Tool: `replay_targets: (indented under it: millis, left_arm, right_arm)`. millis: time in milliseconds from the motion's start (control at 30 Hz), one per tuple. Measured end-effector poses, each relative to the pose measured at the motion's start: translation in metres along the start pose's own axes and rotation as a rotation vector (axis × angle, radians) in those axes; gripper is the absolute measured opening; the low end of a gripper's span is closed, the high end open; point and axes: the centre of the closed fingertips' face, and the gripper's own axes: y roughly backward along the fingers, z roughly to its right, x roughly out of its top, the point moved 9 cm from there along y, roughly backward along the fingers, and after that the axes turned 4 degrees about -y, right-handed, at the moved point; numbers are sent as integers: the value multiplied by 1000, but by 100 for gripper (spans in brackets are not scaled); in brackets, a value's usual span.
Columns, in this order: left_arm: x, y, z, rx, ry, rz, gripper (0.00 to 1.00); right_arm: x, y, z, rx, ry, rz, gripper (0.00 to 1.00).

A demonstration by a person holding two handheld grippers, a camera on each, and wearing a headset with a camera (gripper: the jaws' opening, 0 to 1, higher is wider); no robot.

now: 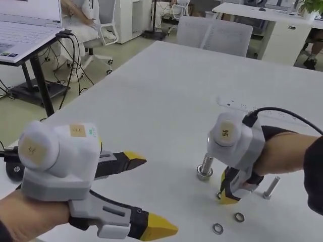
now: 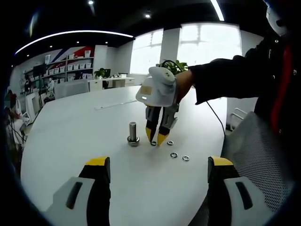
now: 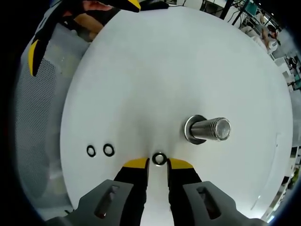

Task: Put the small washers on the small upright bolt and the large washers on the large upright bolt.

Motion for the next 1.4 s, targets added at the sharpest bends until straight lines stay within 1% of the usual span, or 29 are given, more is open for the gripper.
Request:
replay_targets:
  millis: [333,567,1033,1133,1400]
  left_arm:
    - [1,0,1,-4,-1,-1,85]
    - [2,0,1,-4,-3,0,85]
    - [1,1,-1,1,1,4,85]
    - [2,0,-1,0,1,2,85]
    - [2,-1,-2,-4,0,0,84]
  right_arm:
    - [0,0,-1,-2,7,-4,17]
    - [0,1,-2,-4,10,-4,15]
    - [2,1,1,-1,24,-12,13]
    - [2,1,2,5,15,-7,13]
    - [-3,3,4,4,8,-20,13]
